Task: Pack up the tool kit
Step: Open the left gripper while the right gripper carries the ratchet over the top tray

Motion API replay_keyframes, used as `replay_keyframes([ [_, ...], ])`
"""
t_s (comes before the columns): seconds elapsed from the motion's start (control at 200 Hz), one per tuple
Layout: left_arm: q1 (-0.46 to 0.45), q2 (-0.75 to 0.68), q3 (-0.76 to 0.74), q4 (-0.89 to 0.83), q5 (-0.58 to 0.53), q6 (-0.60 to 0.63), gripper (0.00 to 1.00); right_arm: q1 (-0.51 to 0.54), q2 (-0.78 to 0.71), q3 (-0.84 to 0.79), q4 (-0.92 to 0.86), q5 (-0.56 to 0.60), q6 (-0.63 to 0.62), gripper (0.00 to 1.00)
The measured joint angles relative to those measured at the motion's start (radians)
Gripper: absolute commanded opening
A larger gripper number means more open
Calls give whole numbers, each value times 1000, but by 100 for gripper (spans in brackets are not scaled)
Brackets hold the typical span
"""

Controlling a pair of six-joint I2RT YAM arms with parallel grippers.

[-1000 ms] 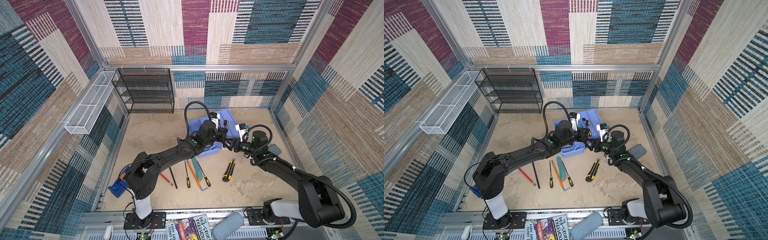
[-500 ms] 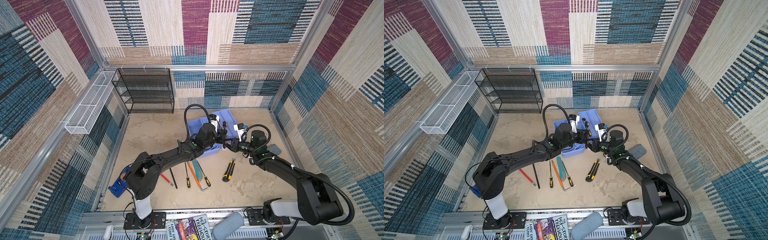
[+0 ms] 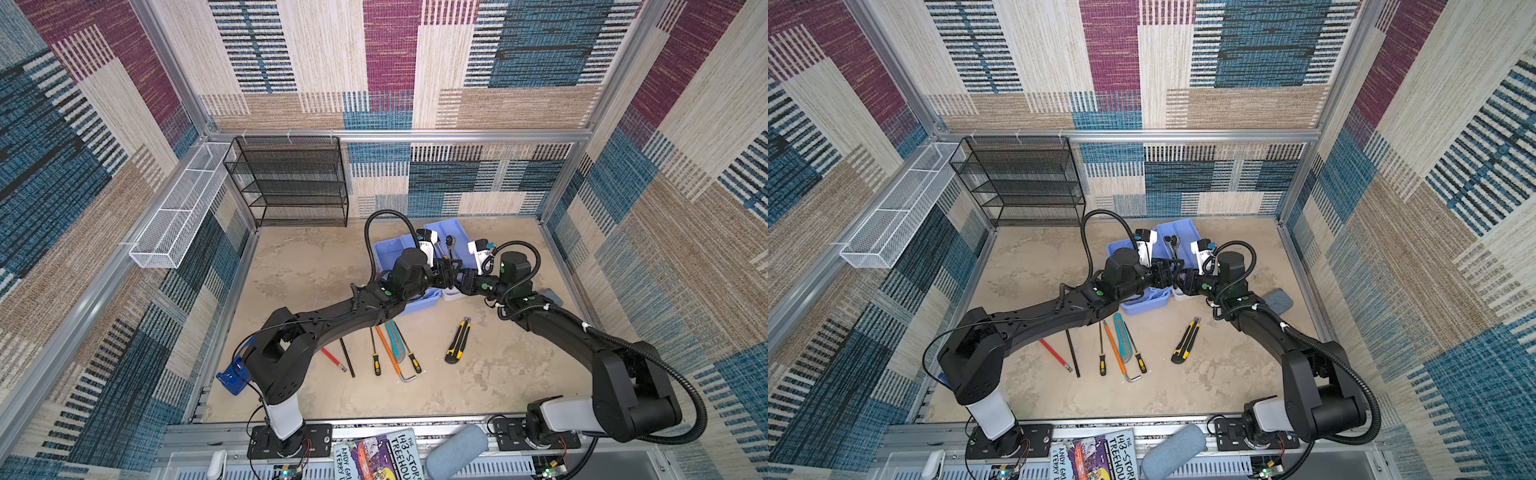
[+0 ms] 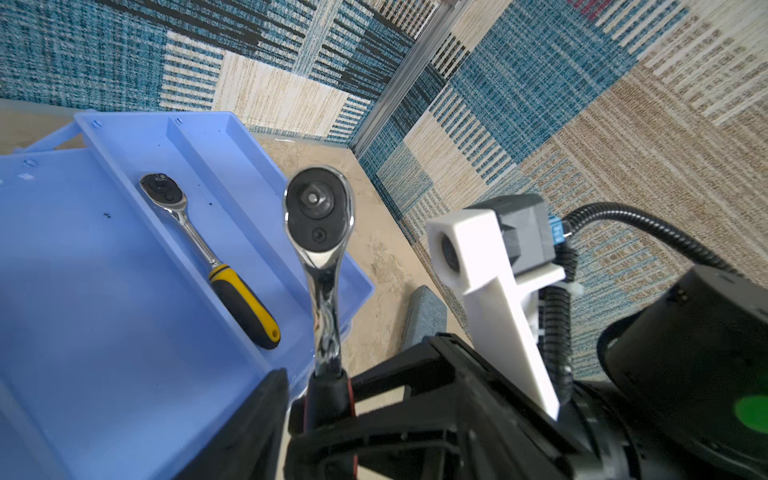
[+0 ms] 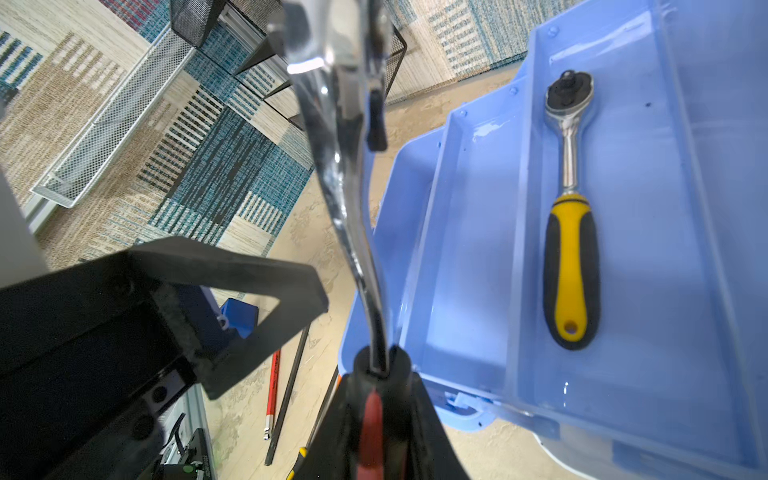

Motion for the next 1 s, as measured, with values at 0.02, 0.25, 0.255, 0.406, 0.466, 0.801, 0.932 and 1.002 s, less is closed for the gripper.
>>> replay_keyframes([
  [0.02, 0, -6, -3, -2, -2, 3, 80, 0, 2, 9, -13, 7, -5, 17],
  [0.25, 21, -92, -79, -21, -50, 37, 82, -8, 55, 169, -193, 106, -126, 16],
  [0.255, 22, -95, -82, -23, -50, 37, 82, -8, 56, 172, -195, 108, -128, 16],
  [0.406, 41, -150, -150, -47, -76, 39, 82, -20, 134, 302, -312, 182, -210, 17],
  [0.466, 44, -170, -165, -62, -77, 40, 82, -20, 160, 339, -351, 207, -233, 17],
  [0.801, 80, -265, -248, -147, -129, 50, 82, -33, 304, 507, -493, 277, -303, 19],
  [0.932, 94, -296, -288, -168, -137, 50, 83, -31, 338, 526, -531, 281, -309, 19],
  [1.002, 98, -304, -303, -180, -144, 48, 83, -26, 344, 526, -547, 285, -311, 19],
])
